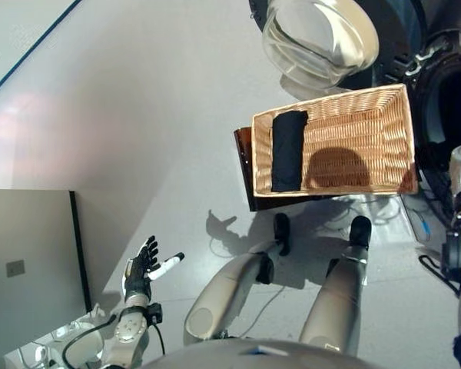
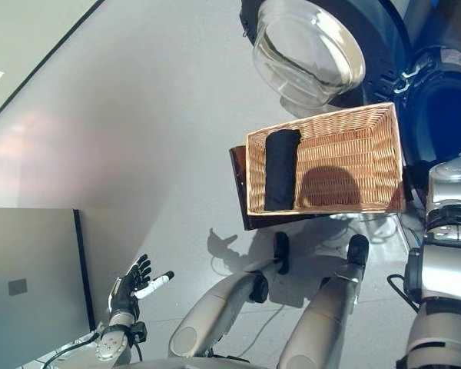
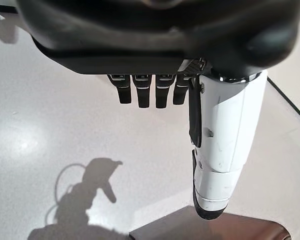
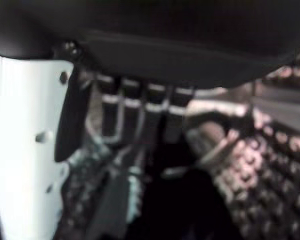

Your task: Pick up the clothes and place them into the washing machine

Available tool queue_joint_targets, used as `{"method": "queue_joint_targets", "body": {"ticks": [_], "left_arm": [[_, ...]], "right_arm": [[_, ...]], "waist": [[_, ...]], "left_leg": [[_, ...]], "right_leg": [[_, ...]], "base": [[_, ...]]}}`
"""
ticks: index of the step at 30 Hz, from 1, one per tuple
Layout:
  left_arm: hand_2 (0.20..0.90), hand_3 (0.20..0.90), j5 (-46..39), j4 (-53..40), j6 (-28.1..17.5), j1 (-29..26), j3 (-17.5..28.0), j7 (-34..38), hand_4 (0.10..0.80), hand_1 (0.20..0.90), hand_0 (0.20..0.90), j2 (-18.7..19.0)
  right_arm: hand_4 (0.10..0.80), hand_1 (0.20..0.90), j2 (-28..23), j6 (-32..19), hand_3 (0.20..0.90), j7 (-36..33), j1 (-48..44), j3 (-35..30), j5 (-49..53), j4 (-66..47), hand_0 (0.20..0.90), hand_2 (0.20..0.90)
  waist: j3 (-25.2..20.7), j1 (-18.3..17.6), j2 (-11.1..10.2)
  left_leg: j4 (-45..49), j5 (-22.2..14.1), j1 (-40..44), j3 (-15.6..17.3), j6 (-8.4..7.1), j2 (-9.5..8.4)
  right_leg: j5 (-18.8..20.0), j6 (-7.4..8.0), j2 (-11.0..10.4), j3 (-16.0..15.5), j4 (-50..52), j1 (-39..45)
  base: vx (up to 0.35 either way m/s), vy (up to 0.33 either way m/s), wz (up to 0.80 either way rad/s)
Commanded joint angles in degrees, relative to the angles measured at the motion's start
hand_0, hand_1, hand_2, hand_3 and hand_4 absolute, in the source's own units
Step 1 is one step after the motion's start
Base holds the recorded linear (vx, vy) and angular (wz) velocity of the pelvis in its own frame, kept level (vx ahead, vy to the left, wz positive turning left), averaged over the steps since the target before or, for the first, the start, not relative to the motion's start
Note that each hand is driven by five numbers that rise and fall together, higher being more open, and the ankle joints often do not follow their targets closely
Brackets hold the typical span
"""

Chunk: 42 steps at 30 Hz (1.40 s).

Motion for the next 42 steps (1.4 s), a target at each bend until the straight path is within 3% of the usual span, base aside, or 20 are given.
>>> {"method": "queue_joint_targets", "body": {"ticks": [1, 5, 9, 19, 26, 28, 33, 35, 42], "left_arm": [[0.900, 0.900, -1.49, -0.07, -1.99, 2.84, 3.74, 1.54, 0.800, 0.900, 0.900, 3.98], [0.900, 0.900, -1.51, 1.78, -1.36, 2.48, 3.58, 1.57, 0.800, 0.900, 0.900, 3.96], [0.900, 0.900, -1.44, 1.87, -1.19, 2.64, 3.86, 1.01, 0.800, 0.900, 0.900, 4.37], [0.900, 0.900, -1.45, -1.52, -2.04, 3.29, 4.10, 1.26, 0.800, 0.900, 0.900, 5.33], [0.900, 0.900, -0.90, -4.23, -2.22, 2.73, 4.60, 1.81, 0.800, 0.900, 0.900, 6.43], [0.900, 0.900, -0.78, -4.99, -2.33, 2.61, 4.69, 2.19, 0.800, 0.900, 0.900, 6.79], [0.900, 0.900, -0.39, -6.06, -2.38, 1.36, 4.70, 3.47, 0.800, 0.900, 0.900, 7.32], [0.900, 0.900, -0.42, -6.07, -2.55, 0.73, 4.77, 4.00, 0.800, 0.900, 0.900, 7.38], [0.900, 0.900, 0.02, -2.60, -1.99, -0.90, 5.42, 5.23, 0.800, 0.900, 0.900, 6.35]], "right_arm": [[0.800, 0.900, -8.59, -3.31, 0.900, -2.22, -0.50, 4.33, -5.59, -10.42, 0.900, 0.900], [0.800, 0.900, -3.70, -5.60, 0.900, 0.17, 0.93, 3.45, -2.51, -12.20, 0.900, 0.900], [0.800, 0.900, -1.43, -9.41, 0.900, 4.87, -0.16, 6.79, 3.16, -5.89, 0.900, 0.900], [0.800, 0.900, 10.66, -15.56, 0.900, 9.37, -1.02, 10.28, 12.70, -0.33, 0.900, 0.900], [0.800, 0.900, 12.16, -17.46, 0.900, 10.19, -4.33, 11.18, 17.74, 2.00, 0.900, 0.900], [0.800, 0.900, 12.43, -17.72, 0.900, 9.82, -5.63, 11.42, 18.43, 2.41, 0.900, 0.900], [0.800, 0.900, 14.04, -18.69, 0.900, 9.79, -4.99, 11.25, 19.45, -1.16, 0.900, 0.900], [0.800, 0.900, 15.24, -19.13, 0.900, 9.52, -3.28, 10.73, 19.08, -3.96, 0.900, 0.900], [0.800, 0.900, 24.29, -20.83, 0.900, 13.67, 11.04, 10.30, 18.35, -17.12, 0.900, 0.900]], "waist": [[-5.68, 1.52, -0.44], [-5.12, 1.13, -1.58], [-4.70, 1.29, -2.64], [-0.93, 2.78, -4.15], [2.27, 3.76, -4.52], [2.24, 4.27, -4.68], [2.74, 4.36, -5.21], [2.98, 4.40, -5.48], [1.31, 3.38, -8.95]], "left_leg": [[2.14, -1.23, -4.54, -3.44, -6.78, 1.89], [2.58, -1.22, -4.89, -3.28, -6.75, 2.28], [3.37, -1.22, -5.57, -3.11, -6.78, 2.68], [5.93, -0.72, -8.00, -3.95, -6.74, 3.01], [10.23, -1.03, -12.20, -5.22, -7.01, 2.62], [10.76, -3.11, -12.22, -6.29, -7.37, 2.35], [9.99, -2.51, -11.93, -7.09, -7.78, 2.46], [8.81, -0.19, -11.98, -6.81, -7.60, 2.72], [5.24, 0.29, -7.01, -7.09, -7.59, 3.97]], "right_leg": [[-1.55, -8.21, 4.50, -2.90, 2.69, -1.16], [-1.33, -8.31, 4.86, -2.81, 2.81, -1.44], [-1.23, -8.50, 4.96, -2.88, 3.25, -1.84], [-1.68, -9.02, 5.38, -4.20, 5.34, -3.01], [-4.27, -9.82, 4.75, -6.15, 11.34, -6.00], [-7.00, -9.62, 4.75, -6.04, 12.79, -6.10], [-7.48, -9.85, 4.64, -6.60, 12.80, -5.89], [-5.44, -10.28, 4.67, -7.53, 11.62, -5.83], [-3.86, -9.75, 5.48, -8.39, 6.72, -0.74]], "base": [[0.000, 0.000, 0.00], [-0.005, -0.001, -0.01], [-0.016, -0.006, 0.00], [-0.053, -0.035, 0.03], [-0.042, -0.068, 0.24], [0.090, -0.061, 0.32], [0.023, -0.019, 0.13], [-0.064, 0.012, 0.02], [0.061, -0.013, -0.05]]}}
